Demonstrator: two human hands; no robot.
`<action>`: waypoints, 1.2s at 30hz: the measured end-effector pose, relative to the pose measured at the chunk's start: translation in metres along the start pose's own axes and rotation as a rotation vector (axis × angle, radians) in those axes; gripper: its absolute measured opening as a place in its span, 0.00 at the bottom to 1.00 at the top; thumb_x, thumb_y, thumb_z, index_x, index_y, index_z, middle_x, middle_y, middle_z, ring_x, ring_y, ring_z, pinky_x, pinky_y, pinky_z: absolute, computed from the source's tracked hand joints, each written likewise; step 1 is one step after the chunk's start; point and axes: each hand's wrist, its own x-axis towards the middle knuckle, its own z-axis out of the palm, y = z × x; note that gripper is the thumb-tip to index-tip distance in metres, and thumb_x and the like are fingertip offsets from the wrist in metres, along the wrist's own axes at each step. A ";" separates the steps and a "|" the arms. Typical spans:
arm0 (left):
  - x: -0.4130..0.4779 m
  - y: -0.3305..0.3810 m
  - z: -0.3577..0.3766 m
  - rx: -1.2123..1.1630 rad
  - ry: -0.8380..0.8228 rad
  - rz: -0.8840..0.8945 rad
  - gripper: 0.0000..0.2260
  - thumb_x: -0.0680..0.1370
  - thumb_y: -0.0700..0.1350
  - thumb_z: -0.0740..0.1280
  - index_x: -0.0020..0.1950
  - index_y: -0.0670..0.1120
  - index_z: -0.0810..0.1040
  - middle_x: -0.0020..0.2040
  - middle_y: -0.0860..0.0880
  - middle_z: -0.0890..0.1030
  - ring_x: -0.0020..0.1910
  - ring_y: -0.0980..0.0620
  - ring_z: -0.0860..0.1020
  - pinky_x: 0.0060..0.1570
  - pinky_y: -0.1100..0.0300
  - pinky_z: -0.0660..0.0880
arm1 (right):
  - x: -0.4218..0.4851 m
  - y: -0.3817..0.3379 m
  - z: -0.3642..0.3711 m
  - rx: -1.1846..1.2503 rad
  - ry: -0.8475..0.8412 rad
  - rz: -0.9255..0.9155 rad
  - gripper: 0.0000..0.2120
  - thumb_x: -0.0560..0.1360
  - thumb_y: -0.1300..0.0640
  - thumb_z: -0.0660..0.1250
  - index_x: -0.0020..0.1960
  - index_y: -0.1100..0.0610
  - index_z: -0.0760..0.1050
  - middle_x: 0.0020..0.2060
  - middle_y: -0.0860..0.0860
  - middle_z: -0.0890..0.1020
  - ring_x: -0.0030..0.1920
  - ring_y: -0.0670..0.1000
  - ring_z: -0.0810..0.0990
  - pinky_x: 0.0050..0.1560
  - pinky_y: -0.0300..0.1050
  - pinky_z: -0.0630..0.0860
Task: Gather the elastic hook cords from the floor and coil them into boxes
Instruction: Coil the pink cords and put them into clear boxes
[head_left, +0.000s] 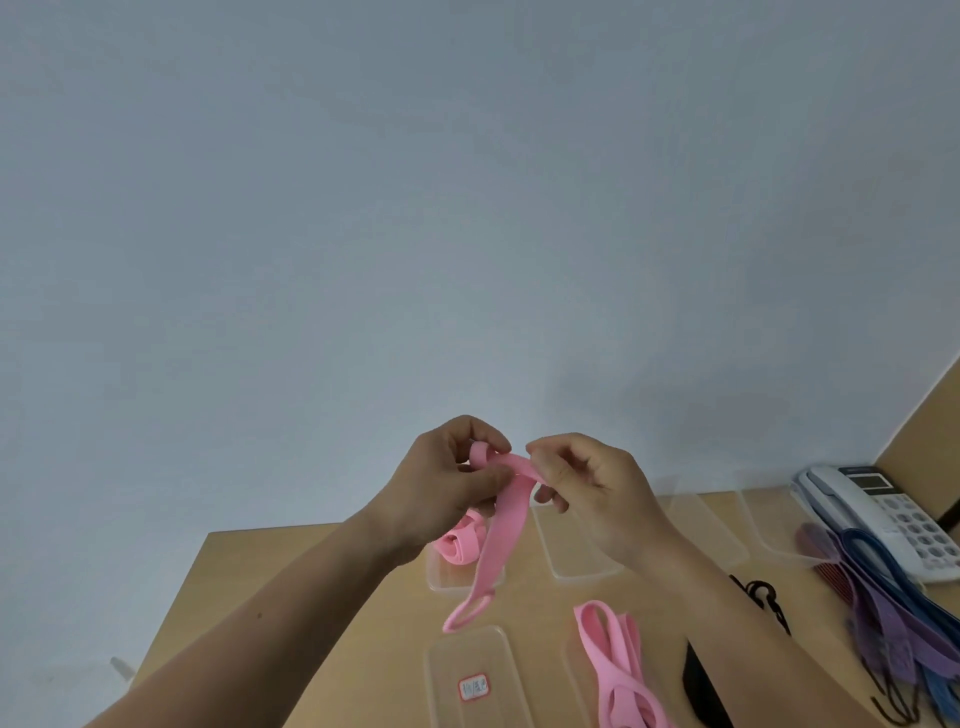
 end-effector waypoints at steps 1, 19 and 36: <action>-0.001 -0.001 0.001 0.007 0.006 0.020 0.09 0.75 0.35 0.71 0.53 0.42 0.77 0.39 0.49 0.83 0.33 0.49 0.79 0.38 0.57 0.77 | 0.001 -0.001 0.000 0.010 -0.021 0.012 0.05 0.78 0.54 0.68 0.49 0.55 0.81 0.37 0.48 0.84 0.36 0.49 0.83 0.38 0.41 0.78; 0.003 0.001 -0.001 -0.110 -0.131 -0.208 0.08 0.78 0.40 0.70 0.53 0.40 0.73 0.48 0.33 0.83 0.40 0.40 0.81 0.41 0.51 0.79 | 0.004 0.011 0.010 -0.293 0.109 -0.296 0.09 0.75 0.59 0.72 0.47 0.45 0.79 0.41 0.37 0.81 0.41 0.42 0.81 0.41 0.30 0.75; -0.007 -0.004 0.003 -0.078 -0.061 -0.076 0.09 0.76 0.35 0.72 0.52 0.41 0.75 0.46 0.37 0.83 0.43 0.42 0.83 0.47 0.52 0.79 | -0.007 0.005 0.005 0.260 -0.051 -0.045 0.09 0.72 0.62 0.72 0.51 0.56 0.79 0.40 0.49 0.83 0.39 0.48 0.81 0.41 0.37 0.77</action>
